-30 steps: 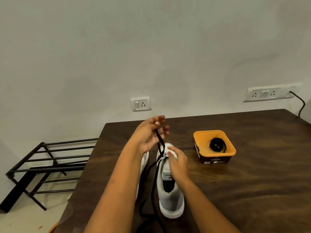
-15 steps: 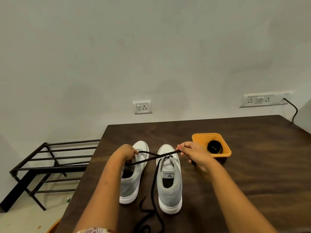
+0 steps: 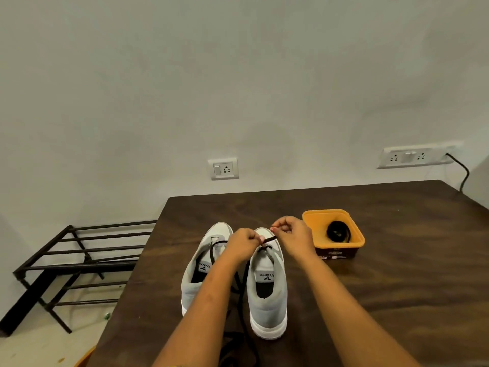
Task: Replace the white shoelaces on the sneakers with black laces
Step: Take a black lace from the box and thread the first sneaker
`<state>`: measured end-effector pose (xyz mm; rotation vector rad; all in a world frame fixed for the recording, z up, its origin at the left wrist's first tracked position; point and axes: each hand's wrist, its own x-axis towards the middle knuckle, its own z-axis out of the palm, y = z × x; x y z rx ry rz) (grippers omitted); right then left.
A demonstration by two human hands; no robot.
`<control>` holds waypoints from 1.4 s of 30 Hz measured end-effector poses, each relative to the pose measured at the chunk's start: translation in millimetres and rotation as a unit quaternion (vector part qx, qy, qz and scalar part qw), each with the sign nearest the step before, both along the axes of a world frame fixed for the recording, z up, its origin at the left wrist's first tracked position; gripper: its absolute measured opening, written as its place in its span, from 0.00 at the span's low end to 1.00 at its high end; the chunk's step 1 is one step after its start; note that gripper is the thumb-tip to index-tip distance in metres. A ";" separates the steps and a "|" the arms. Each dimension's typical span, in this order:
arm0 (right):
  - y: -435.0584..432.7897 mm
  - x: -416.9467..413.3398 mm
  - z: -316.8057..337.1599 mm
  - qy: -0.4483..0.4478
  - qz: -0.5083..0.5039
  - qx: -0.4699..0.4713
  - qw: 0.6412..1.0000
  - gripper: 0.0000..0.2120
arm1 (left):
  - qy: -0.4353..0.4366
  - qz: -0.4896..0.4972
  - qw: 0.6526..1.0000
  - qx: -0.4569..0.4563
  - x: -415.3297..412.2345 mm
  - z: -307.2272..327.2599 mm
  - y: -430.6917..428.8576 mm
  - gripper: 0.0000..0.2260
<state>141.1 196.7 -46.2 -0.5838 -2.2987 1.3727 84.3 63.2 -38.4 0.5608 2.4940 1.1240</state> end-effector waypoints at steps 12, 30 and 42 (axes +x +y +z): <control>-28.7 2.6 -64.6 -0.177 -0.040 0.046 0.982 0.15 | 0.081 -0.014 0.981 -0.178 6.4 -22.8 19.4 0.14; -9.5 -4.8 -68.1 -0.190 -0.070 -0.087 0.975 0.14 | 0.241 -0.023 0.918 -0.315 11.1 -49.8 20.4 0.15; -11.9 -3.4 -70.3 -0.192 -0.074 -0.071 0.976 0.11 | 0.256 0.053 0.944 -0.201 22.4 -58.8 31.4 0.12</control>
